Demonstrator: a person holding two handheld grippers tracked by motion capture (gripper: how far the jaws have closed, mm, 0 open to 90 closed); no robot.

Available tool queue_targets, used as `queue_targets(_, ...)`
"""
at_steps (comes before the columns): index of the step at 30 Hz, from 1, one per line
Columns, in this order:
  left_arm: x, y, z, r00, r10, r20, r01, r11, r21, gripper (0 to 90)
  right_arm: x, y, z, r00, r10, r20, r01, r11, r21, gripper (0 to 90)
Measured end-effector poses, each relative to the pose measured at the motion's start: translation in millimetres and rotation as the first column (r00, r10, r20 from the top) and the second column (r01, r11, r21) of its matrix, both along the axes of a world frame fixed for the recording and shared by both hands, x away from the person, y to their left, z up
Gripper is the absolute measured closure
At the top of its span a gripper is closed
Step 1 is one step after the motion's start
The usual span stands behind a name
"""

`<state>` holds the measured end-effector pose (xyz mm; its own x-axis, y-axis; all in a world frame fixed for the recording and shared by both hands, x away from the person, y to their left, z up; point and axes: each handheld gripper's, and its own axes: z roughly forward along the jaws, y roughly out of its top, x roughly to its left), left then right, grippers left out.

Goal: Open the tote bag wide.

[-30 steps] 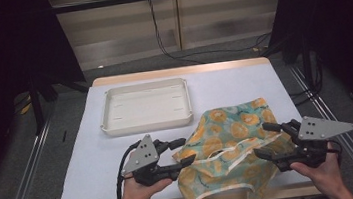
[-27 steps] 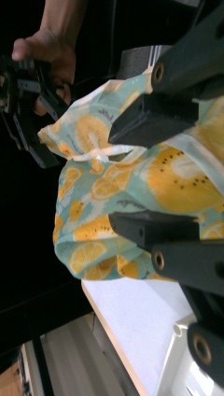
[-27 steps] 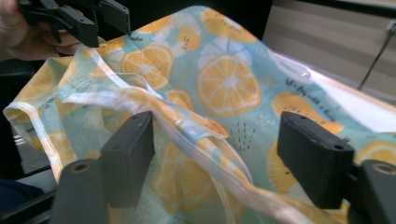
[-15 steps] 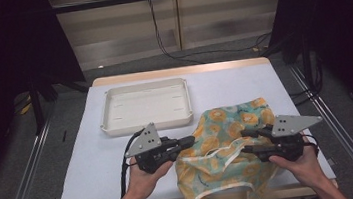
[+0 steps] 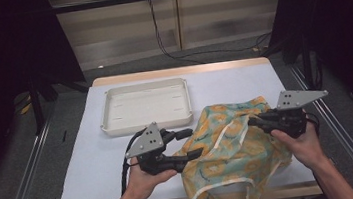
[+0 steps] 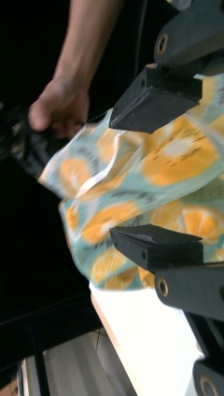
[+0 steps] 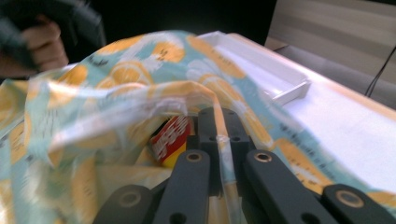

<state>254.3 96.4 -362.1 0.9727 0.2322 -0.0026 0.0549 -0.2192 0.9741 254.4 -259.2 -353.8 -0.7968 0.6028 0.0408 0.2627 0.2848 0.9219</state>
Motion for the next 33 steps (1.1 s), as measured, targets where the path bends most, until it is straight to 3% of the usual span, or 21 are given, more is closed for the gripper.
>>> queue_targets(4,1.6,-7.3,-1.1,0.9997,-0.017,0.015,0.017,0.9997,0.019,33.3,8.2,-0.4,1.8,0.9998,-0.019,0.001,0.019,0.9996,0.020,89.8)
queue_targets(6,2.0,-16.5,-2.6,0.9983,-0.028,0.051,0.025,0.9973,0.069,31.4,13.7,2.9,2.6,0.9997,-0.024,0.007,0.024,0.9991,0.035,89.8)
queue_targets(8,2.2,-18.8,-3.8,0.9976,-0.036,0.059,0.031,0.9961,0.082,31.4,14.5,3.7,3.3,0.9996,-0.028,0.006,0.028,0.9989,0.039,89.8)
queue_targets(12,0.2,-21.0,-11.2,0.9957,-0.083,0.042,0.079,0.9923,0.095,31.7,15.6,3.2,5.0,0.9994,-0.033,0.006,0.032,0.9991,0.029,89.7)
queue_targets(17,-6.9,-18.7,-8.2,0.9950,-0.071,0.070,0.065,0.9947,0.079,30.3,22.7,-8.3,6.1,0.9967,-0.081,0.004,0.081,0.9952,0.056,89.7)
queue_targets(19,-7.7,-17.5,-4.1,0.9957,-0.047,0.080,0.042,0.9972,0.061,30.3,25.5,-9.4,6.4,0.9968,-0.080,0.004,0.079,0.9953,0.056,89.6)
queue_targets(22,-5.8,-19.8,-0.1,0.9934,-0.052,0.103,0.046,0.9974,0.056,36.5,26.2,-4.8,6.9,0.9981,-0.061,0.003,0.061,0.9969,0.048,89.4)
queue_targets(26,2.5,-36.1,-3.7,0.9909,-0.062,0.119,0.050,0.9932,0.105,36.4,27.1,2.9,9.2,0.9990,-0.043,0.008,0.042,0.9979,0.050,89.4)
queue_targets(29,10.3,-45.7,-8.6,0.9927,-0.080,0.090,0.067,0.9882,0.138,35.1,28.8,7.0,13.7,0.9994,-0.029,0.018,0.028,0.9979,0.059,89.3)
queue_targets(31,13.8,-48.2,-11.5,0.9923,-0.072,0.100,0.055,0.9857,0.159,45.4,29.8,7.1,16.0,0.9994,-0.029,0.019,0.028,0.9977,0.061,89.0)
queue_targets(33,19.0,-47.5,-12.9,0.9937,-0.072,0.087,0.056,0.9842,0.168,64.8,30.9,6.6,15.4,0.9997,-0.022,0.013,0.021,0.9980,0.060,88.0)
